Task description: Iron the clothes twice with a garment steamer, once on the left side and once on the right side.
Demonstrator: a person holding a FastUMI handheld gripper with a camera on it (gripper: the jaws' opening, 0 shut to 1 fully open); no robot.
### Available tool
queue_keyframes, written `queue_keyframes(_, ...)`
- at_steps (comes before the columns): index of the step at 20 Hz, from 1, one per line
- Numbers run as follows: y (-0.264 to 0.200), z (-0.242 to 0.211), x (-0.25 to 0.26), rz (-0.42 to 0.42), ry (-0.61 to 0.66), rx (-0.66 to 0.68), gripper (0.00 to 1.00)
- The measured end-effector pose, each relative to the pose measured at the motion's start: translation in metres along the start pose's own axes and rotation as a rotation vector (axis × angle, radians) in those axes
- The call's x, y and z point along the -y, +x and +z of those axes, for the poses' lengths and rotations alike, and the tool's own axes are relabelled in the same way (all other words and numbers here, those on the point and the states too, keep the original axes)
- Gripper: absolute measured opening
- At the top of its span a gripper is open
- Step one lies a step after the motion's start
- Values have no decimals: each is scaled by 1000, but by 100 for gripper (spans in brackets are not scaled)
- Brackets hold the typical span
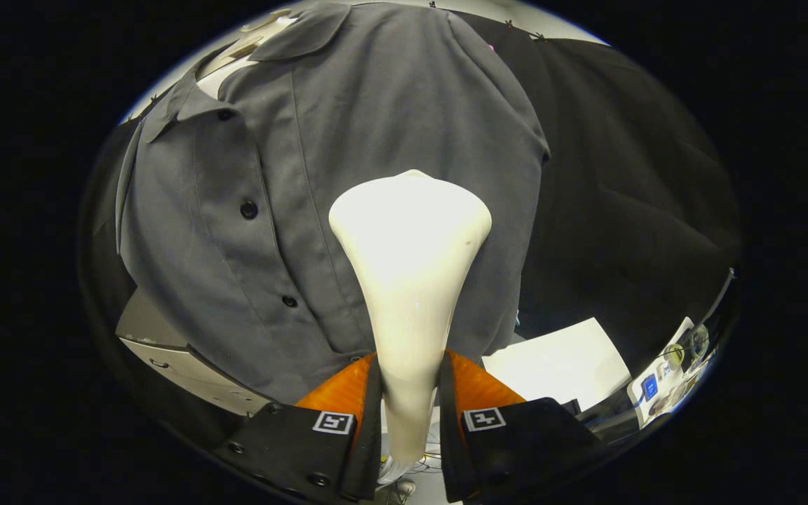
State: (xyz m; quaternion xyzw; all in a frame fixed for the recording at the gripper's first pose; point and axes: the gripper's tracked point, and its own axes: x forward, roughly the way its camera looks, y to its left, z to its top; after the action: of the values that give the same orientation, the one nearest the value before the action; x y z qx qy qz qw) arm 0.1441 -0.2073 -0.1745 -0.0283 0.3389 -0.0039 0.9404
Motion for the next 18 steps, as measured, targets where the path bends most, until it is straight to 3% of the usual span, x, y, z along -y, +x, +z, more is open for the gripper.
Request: queue_keyframes(18, 55, -114, 38, -19, 41, -181, 43)
